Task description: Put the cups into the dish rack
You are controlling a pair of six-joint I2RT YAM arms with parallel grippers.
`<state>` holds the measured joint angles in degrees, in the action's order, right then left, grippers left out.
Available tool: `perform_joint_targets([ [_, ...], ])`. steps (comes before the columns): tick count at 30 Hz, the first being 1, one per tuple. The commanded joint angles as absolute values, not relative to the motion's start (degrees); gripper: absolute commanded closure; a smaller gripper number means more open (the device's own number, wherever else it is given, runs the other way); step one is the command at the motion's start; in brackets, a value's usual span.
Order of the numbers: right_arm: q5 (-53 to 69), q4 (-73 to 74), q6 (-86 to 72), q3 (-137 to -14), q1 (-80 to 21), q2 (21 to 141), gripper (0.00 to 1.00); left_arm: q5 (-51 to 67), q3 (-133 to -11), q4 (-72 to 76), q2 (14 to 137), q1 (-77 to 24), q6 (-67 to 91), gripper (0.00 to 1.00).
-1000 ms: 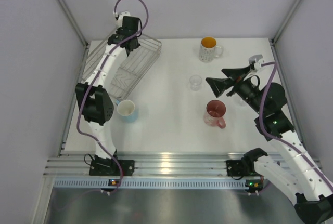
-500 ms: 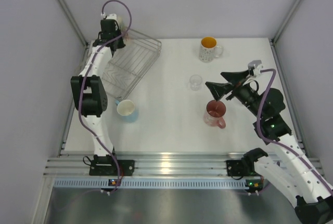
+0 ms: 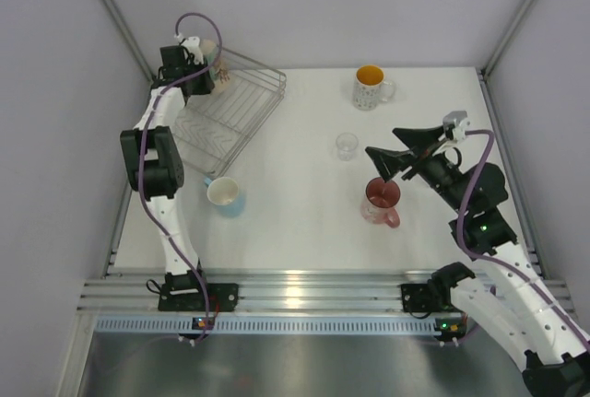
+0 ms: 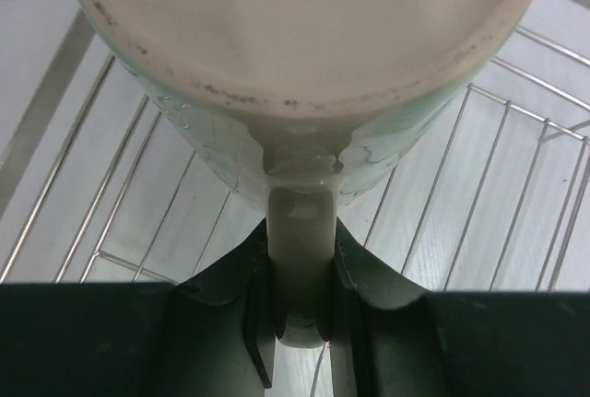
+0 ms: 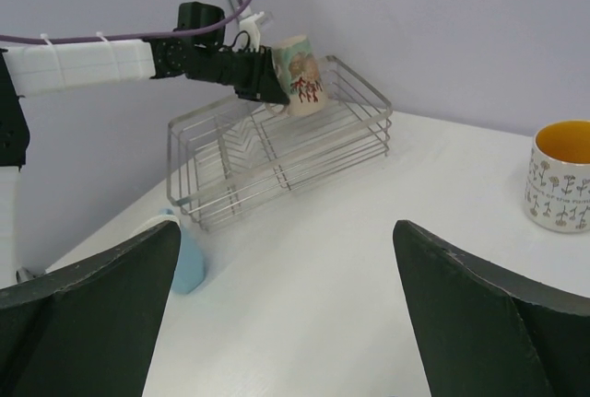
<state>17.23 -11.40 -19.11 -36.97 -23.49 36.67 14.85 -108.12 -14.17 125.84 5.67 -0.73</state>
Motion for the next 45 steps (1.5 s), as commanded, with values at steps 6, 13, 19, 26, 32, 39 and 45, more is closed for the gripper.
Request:
perform_joint_targets([
  [6, 18.11, -16.35, -17.76, -34.98, -24.35, 35.51, 0.01, 17.93, -112.5, -3.6, 126.91, 5.45, -6.76, 1.0],
  [13, 18.46, -16.78, -17.93, -34.89, -24.26, 36.83, 0.01, 15.47, -113.29, -3.6, 128.76, 5.45, -10.72, 0.91],
  [19, 18.46, -17.4, -17.67, -34.54, -24.35, 37.09, 0.01, 12.48, -113.73, -2.81, 129.81, 5.45, -11.86, 0.71],
  [26, 18.54, -17.4, -17.49, -34.19, -24.26, 37.0, 0.01, 8.18, -113.82, -0.62, 130.08, 5.45, -9.76, 0.46],
  [32, 18.46, -17.75, -17.31, -33.84, -24.35, 37.0, 0.01, 4.92, -113.47, -0.53, 129.38, 5.45, -9.05, 0.42],
  [39, 18.81, -18.28, -17.31, -33.75, -24.35, 37.27, 0.01, 1.32, -113.64, -0.53, 129.11, 5.45, -9.67, 0.43],
  [45, 18.89, -18.46, -17.4, -33.75, -24.34, 37.35, 0.0, 1.67, -114.08, -0.53, 129.11, 5.36, -9.32, 0.44],
])
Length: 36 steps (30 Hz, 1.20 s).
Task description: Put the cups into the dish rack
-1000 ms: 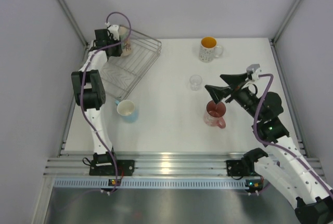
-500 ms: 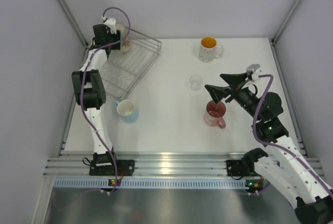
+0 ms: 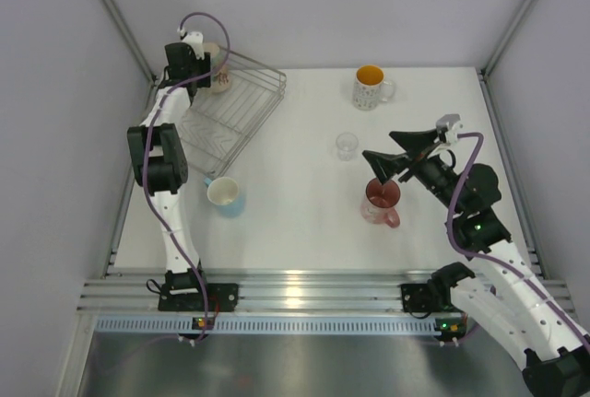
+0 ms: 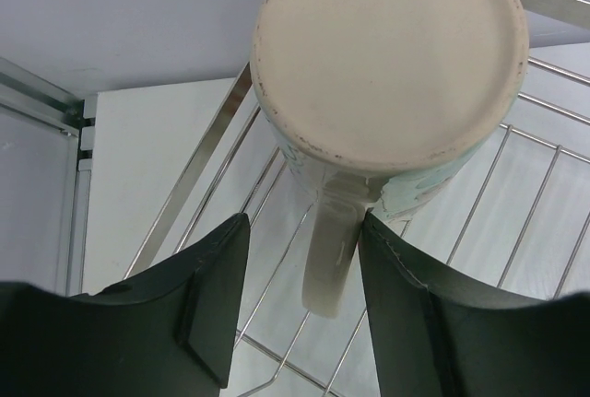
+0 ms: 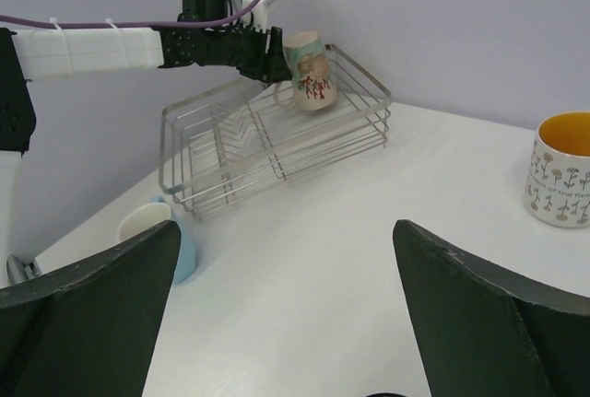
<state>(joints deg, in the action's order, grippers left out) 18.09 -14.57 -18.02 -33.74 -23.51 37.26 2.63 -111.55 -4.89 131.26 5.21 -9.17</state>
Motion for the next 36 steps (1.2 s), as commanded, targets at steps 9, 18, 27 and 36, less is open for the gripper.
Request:
perform_joint_targets([
  [9, 19.34, -18.81, -17.84, -33.84, -24.34, 37.7, 0.01, 6.94, -110.05, -0.44, 126.31, 4.83, -6.77, 0.49],
  [18, 19.51, -18.2, -18.02, -33.93, -24.34, 36.48, 0.01, 12.38, -106.17, -0.61, 124.01, 4.22, -3.17, 0.51],
  [27, 19.6, -18.19, -18.37, -33.49, -24.35, 35.86, 0.01, 17.22, -106.17, -0.62, 123.75, 3.87, -0.18, 0.51],
  [36, 19.25, -17.84, -18.02, -33.31, -24.35, 35.33, 0.01, 17.76, -108.28, -0.62, 125.86, 2.29, -0.18, 0.52],
])
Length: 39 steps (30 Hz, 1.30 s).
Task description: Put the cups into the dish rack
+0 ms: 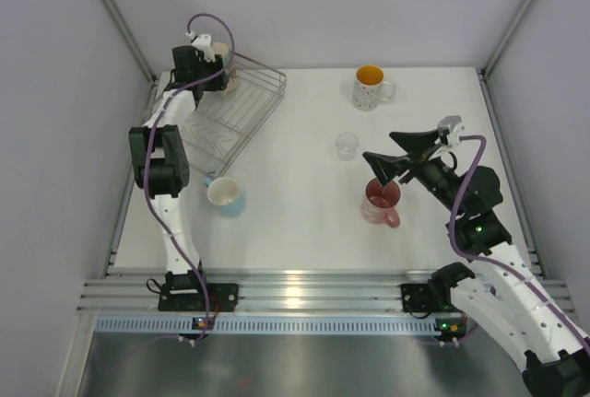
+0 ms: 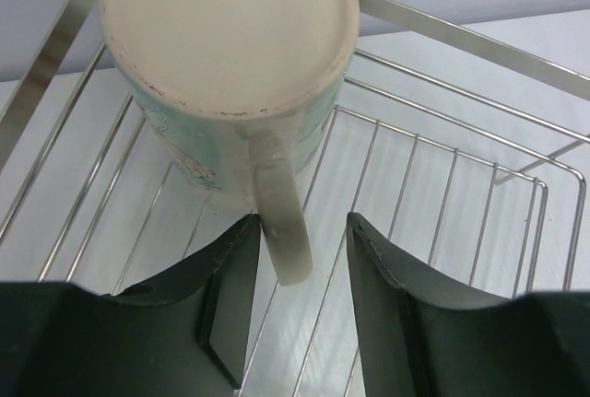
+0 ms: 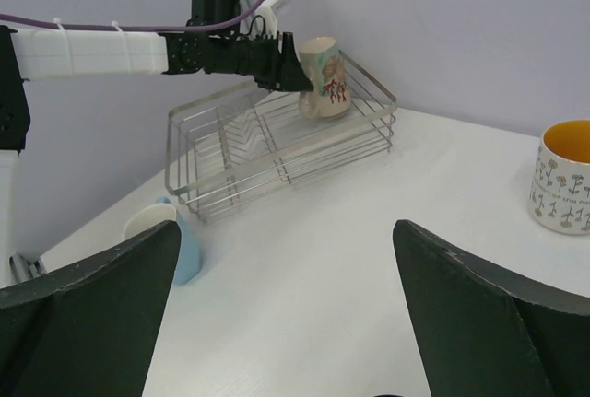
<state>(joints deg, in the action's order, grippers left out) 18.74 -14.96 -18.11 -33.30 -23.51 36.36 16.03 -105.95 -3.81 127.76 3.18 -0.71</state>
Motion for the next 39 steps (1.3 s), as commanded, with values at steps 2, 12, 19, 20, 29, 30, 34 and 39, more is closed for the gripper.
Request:
perform_joint_targets([
  [2, 19.16, -17.84, -17.93, -33.22, -24.26, 35.59, 0.01, 18.1, -108.46, -0.53, 126.03, 1.94, 1.67, 0.53],
  [12, 19.25, -18.02, -18.19, -33.31, -24.26, 35.6, 0.01, 18.63, -109.69, -0.53, 126.3, 0.35, 2.28, 0.53],
  [19, 19.07, -17.58, -17.93, -33.13, -24.35, 35.07, 0.01, 18.89, -111.0, -0.53, 127.7, 0.35, 3.69, 0.52],
  [20, 18.99, -17.58, -17.84, -33.13, -24.35, 34.89, 0.01, 18.9, -111.01, 1.21, 127.71, 0.35, 3.87, 0.52],
  [29, 18.81, -17.4, -17.58, -33.05, -24.34, 34.98, 0.01, 17.76, -114.25, 1.41, 130.43, -1.85, 2.9, 0.51],
  [30, 18.81, -17.32, -17.49, -33.13, -24.26, 34.89, 0.01, 17.58, -114.61, 1.41, 130.69, -1.85, 2.81, 0.51],
  [34, 18.46, -17.4, -17.23, -32.96, -24.34, 35.24, 0.01, 19.16, -115.84, 1.41, 131.05, -1.85, 3.6, 0.52],
  [39, 18.98, -17.4, -17.75, -33.57, -24.35, 35.77, 0.01, 16.01, -109.96, 1.23, 125.17, -3.25, 1.33, 0.54],
])
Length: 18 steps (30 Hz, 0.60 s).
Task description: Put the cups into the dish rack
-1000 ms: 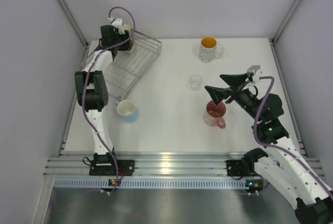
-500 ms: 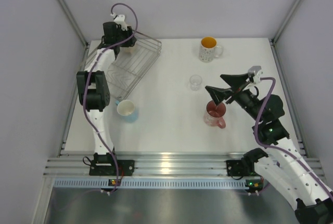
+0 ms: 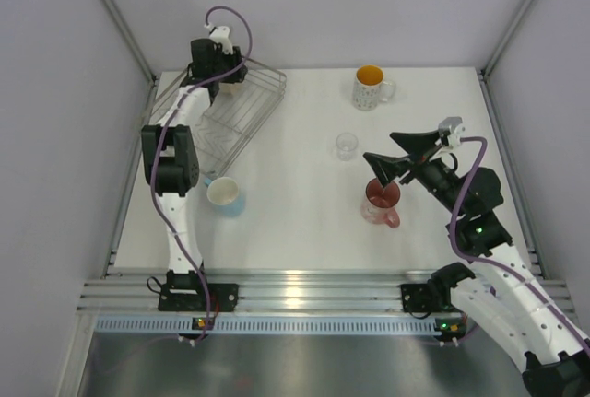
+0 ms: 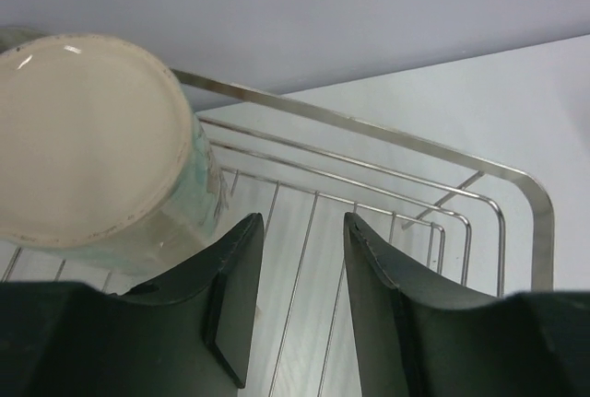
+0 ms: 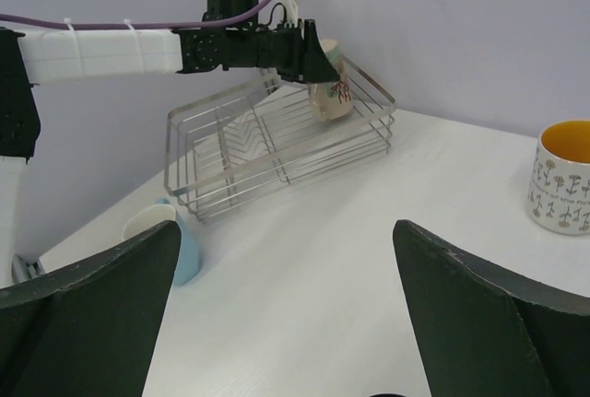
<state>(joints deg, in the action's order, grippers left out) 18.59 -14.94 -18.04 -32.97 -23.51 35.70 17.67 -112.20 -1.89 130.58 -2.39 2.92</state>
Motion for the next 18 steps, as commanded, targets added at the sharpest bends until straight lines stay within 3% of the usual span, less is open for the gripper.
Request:
perform_joint_targets([
  [1, 19.16, -17.32, -17.75, -33.57, -24.26, 35.68, 0.01, 13.21, -107.6, 0.88, 124.11, -3.6, 0.54, 0.55],
  [5, 19.34, -17.67, -18.19, -33.57, -24.35, 35.6, 0.01, 8.54, -101.53, 0.26, 118.49, -3.96, -0.18, 0.66],
  [12, 19.6, -17.32, -18.37, -34.28, -24.35, 35.68, 0.01, 0.63, -97.64, -3.42, 115.66, -3.87, -0.53, 1.0],
  [18, 19.16, -17.31, -18.37, -34.1, -24.35, 35.51, 0.01, -4.83, -105.2, -9.66, 121.81, -3.43, 1.65, 1.0],
])
